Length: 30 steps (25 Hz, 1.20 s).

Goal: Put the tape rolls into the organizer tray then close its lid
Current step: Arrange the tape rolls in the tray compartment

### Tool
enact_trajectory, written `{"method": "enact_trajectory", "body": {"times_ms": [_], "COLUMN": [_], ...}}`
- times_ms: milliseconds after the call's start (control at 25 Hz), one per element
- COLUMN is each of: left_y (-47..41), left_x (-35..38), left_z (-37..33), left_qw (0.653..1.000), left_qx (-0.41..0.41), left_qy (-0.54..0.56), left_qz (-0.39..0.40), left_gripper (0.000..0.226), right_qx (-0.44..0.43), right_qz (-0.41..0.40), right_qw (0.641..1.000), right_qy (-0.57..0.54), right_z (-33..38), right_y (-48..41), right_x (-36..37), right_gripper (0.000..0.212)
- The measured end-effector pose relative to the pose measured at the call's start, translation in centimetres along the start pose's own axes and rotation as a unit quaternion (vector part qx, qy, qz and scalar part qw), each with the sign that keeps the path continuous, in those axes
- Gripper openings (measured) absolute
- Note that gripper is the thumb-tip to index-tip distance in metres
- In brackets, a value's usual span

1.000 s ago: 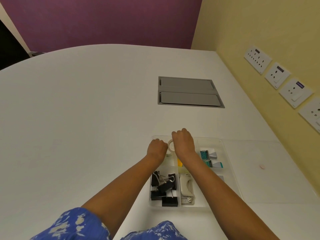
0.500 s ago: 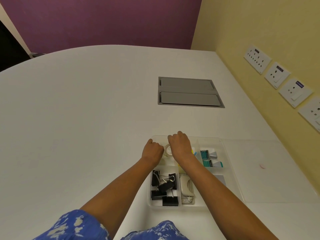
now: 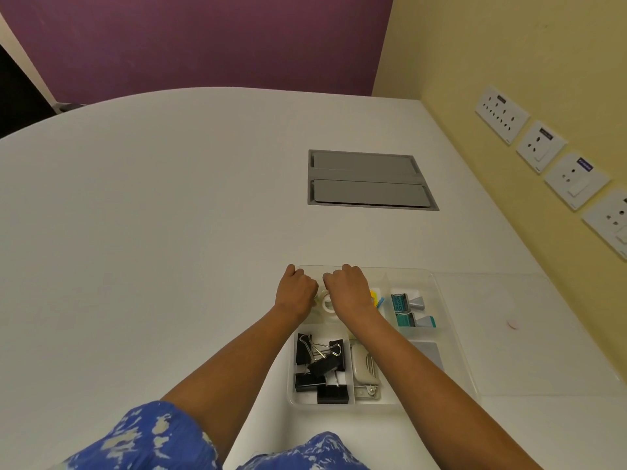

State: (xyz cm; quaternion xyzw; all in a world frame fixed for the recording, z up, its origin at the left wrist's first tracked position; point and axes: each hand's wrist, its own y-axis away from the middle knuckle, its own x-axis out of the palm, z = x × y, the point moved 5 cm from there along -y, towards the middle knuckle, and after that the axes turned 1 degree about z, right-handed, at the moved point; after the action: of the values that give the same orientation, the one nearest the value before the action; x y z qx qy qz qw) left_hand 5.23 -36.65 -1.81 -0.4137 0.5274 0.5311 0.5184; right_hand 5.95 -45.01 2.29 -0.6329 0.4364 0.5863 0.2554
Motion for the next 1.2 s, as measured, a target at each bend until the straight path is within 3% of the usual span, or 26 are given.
{"method": "enact_trajectory", "body": {"times_ms": [400, 600, 1200], "left_y": [-0.1, -0.3, -0.5], "left_x": [0.0, -0.2, -0.5], "left_z": [-0.2, -0.3, 0.0], "left_qw": [0.999, 0.998, 0.999], "left_qx": [-0.017, -0.019, -0.038], "left_qy": [-0.033, -0.042, -0.007], "left_qz": [0.022, 0.03, 0.018], "left_gripper": [0.017, 0.017, 0.016], "right_qx": [-0.014, 0.007, 0.004], "right_qz": [0.057, 0.033, 0.006], "right_qw": [0.998, 0.999, 0.999], "right_qy": [0.023, -0.008, 0.04], "right_z": [0.7, -0.3, 1.1], "right_y": [0.1, -0.7, 0.1], "right_x": [2.3, 1.9, 2.1], "right_gripper": [0.022, 0.026, 0.03]}}
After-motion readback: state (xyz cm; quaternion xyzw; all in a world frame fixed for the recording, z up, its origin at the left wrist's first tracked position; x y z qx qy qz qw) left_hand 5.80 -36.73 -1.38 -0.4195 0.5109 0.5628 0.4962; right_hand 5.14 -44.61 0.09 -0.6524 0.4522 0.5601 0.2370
